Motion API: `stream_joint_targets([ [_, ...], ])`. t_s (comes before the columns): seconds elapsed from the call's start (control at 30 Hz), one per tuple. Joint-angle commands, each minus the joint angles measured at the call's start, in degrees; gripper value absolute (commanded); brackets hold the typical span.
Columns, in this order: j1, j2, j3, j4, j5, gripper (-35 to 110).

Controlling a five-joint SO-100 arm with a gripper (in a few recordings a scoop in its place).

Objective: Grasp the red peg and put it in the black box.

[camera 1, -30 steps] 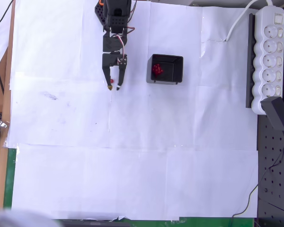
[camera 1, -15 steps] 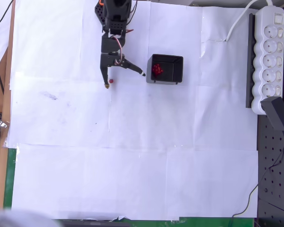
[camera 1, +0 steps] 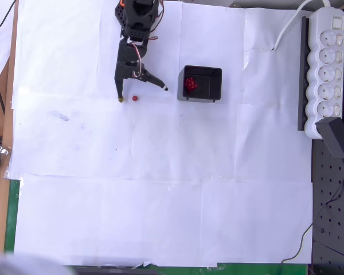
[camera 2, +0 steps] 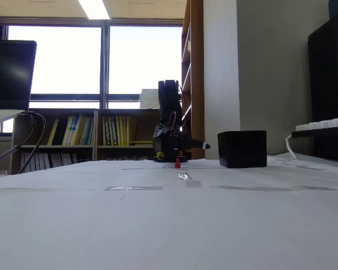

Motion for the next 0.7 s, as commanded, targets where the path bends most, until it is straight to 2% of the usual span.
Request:
stream_joint_targets([
  [0.0,0.3,1.1,-5.0,-0.1,-0.6,68],
  [0.67,-2.7,7.1,-3.9,-3.1,-1.2,67],
])
